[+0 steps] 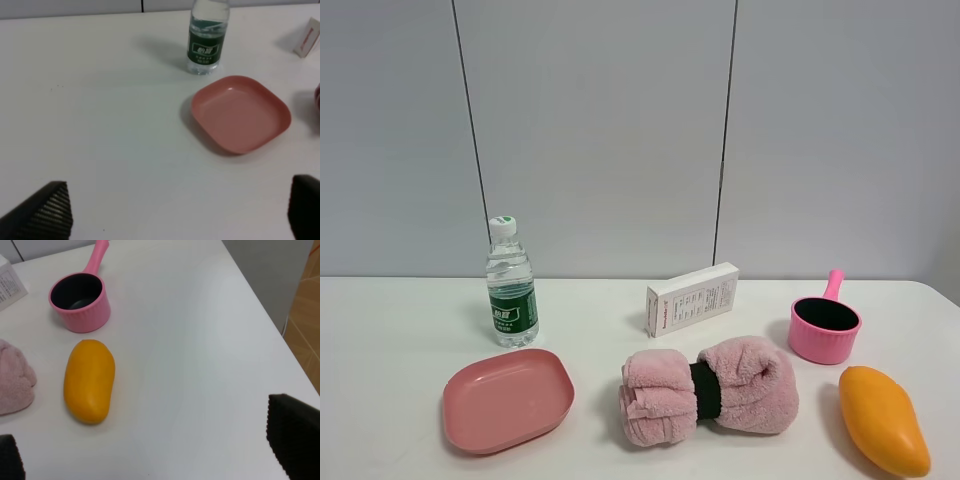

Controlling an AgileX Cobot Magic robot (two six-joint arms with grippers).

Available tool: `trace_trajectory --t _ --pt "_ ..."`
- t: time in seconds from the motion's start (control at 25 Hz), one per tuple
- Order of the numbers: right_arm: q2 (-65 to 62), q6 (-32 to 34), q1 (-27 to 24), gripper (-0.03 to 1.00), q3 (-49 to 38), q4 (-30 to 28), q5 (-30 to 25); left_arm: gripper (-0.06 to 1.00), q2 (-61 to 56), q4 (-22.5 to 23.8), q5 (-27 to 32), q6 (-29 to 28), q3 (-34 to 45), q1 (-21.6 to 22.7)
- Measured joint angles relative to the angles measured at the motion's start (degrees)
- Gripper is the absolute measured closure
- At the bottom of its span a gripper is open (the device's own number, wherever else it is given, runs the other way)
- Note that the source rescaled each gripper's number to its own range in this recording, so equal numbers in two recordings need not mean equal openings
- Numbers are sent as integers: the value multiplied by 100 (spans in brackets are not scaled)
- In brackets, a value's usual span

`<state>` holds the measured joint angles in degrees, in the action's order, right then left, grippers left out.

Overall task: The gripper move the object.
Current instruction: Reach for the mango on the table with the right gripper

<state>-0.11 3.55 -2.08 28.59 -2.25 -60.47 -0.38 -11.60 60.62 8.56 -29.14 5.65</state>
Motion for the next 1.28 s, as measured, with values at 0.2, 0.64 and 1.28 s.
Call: trace_trajectory --t 0.2,0.64,1.28 --pt "0 0 0 -3 0 0 0 -6 0 0 0 0 0 0" --pt "312 -22 0 -3 19 172 0 -6 0 0 0 0 0 0" --pt "5461 -155 0 -3 2454 448 301 -6 0 -5 0 0 0 0"
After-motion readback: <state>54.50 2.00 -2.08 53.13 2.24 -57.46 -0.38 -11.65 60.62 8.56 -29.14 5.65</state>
